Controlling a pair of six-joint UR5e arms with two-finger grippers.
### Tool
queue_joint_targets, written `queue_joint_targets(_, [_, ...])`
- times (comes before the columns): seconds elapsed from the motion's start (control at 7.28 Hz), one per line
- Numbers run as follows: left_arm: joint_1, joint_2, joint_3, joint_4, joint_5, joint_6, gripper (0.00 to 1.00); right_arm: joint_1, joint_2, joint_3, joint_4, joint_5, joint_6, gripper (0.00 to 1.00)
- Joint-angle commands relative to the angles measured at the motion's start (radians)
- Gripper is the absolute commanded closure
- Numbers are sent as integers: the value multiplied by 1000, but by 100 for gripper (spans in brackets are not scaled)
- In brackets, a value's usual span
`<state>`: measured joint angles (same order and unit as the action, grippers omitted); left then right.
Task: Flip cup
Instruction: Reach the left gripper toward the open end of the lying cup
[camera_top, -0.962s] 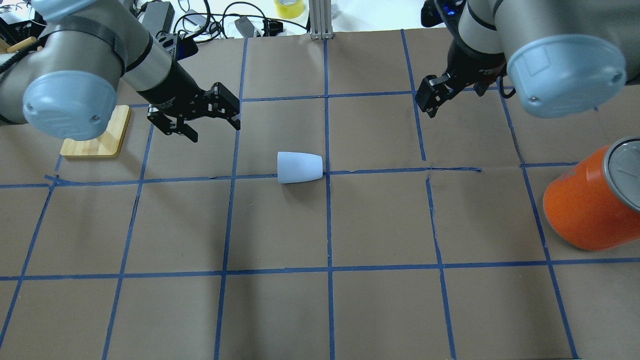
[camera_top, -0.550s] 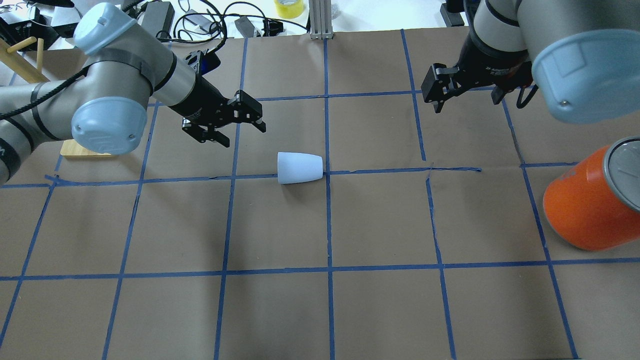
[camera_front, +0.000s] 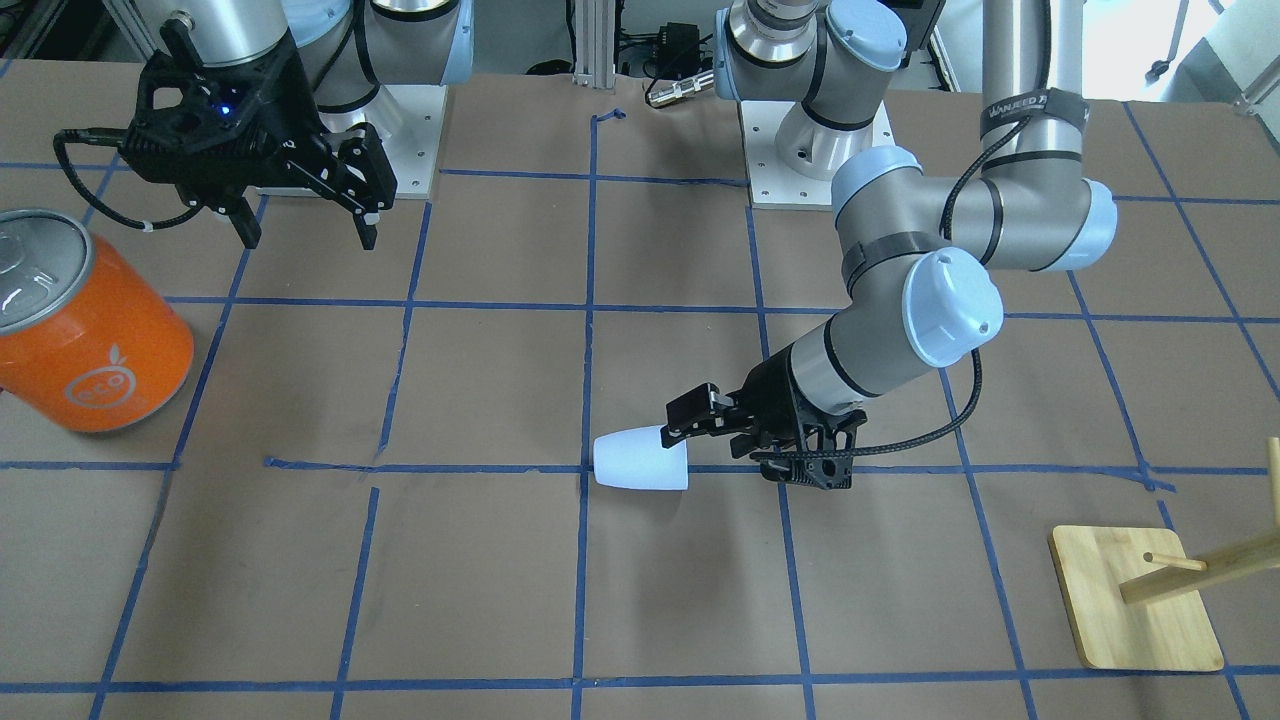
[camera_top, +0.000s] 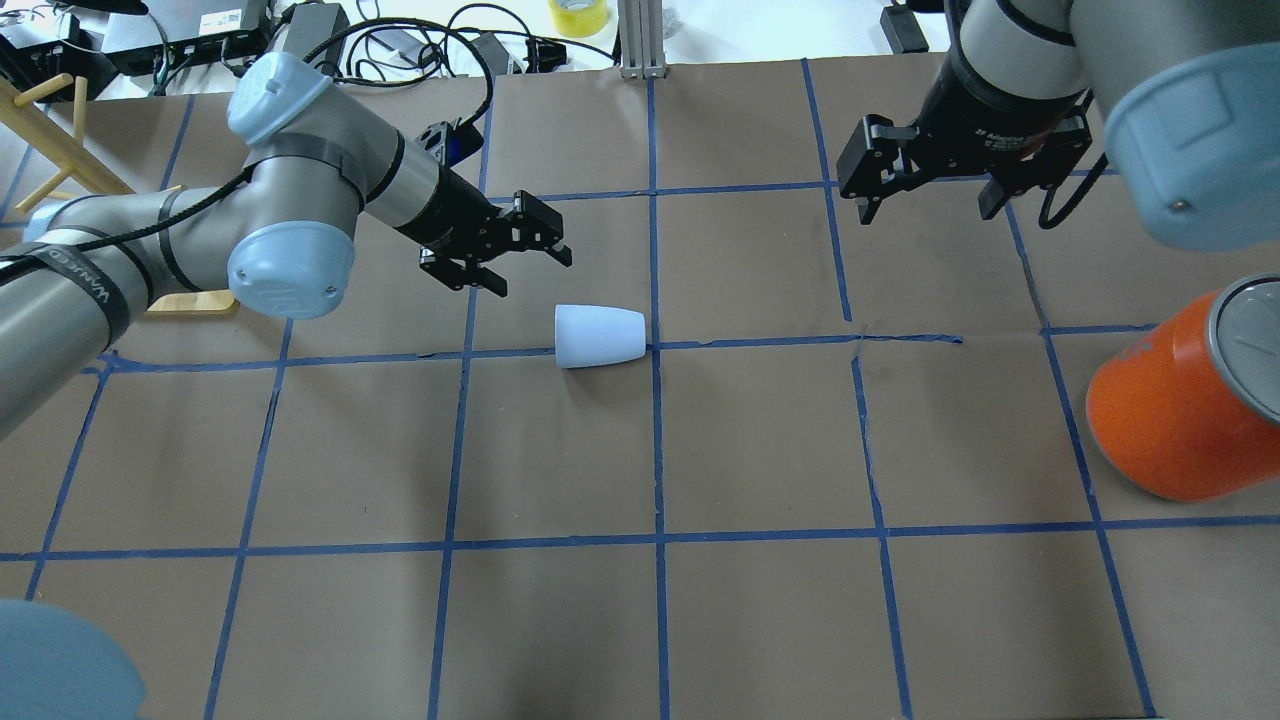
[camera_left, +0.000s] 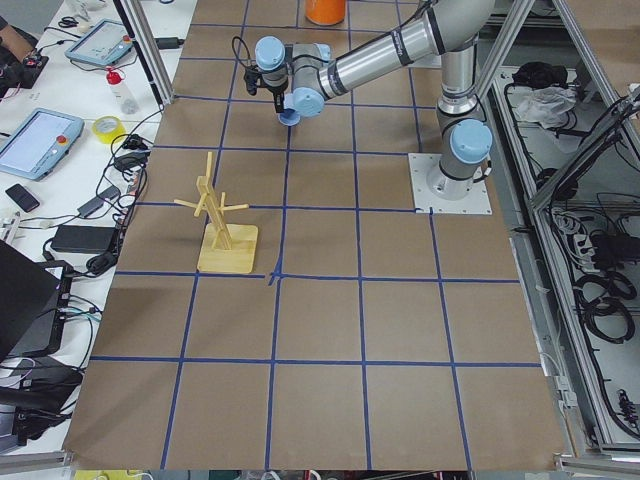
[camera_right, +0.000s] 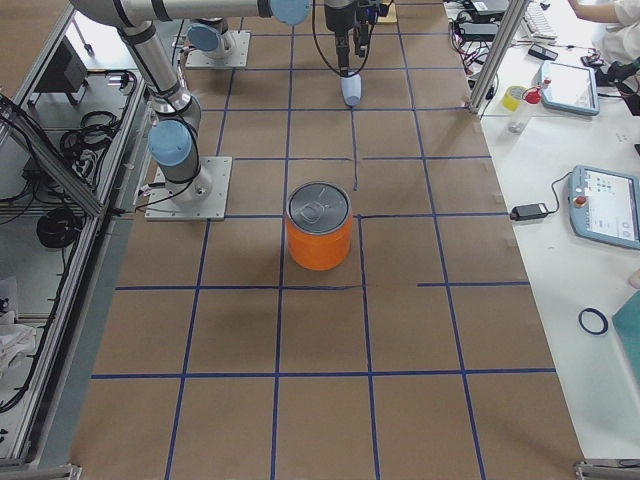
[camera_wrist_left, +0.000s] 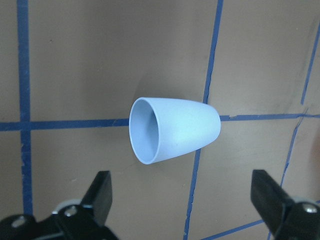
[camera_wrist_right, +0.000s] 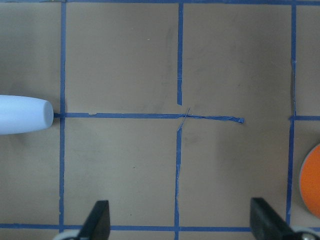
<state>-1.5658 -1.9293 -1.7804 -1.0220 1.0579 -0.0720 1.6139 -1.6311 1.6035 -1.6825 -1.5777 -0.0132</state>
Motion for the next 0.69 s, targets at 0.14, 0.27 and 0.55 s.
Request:
queue_joint_targets(0.14, [-16, -69, -2, 11, -3, -2, 0, -19, -6, -10, 10, 8, -73, 0])
queue_joint_targets(0.27, [-26, -77, -1, 13, -3, -6, 0, -19, -6, -10, 10, 10, -53, 0])
queue_joint_targets(0.55, [-60, -100, 1, 16, -3, -72, 3, -20, -9, -14, 10, 11, 44, 0])
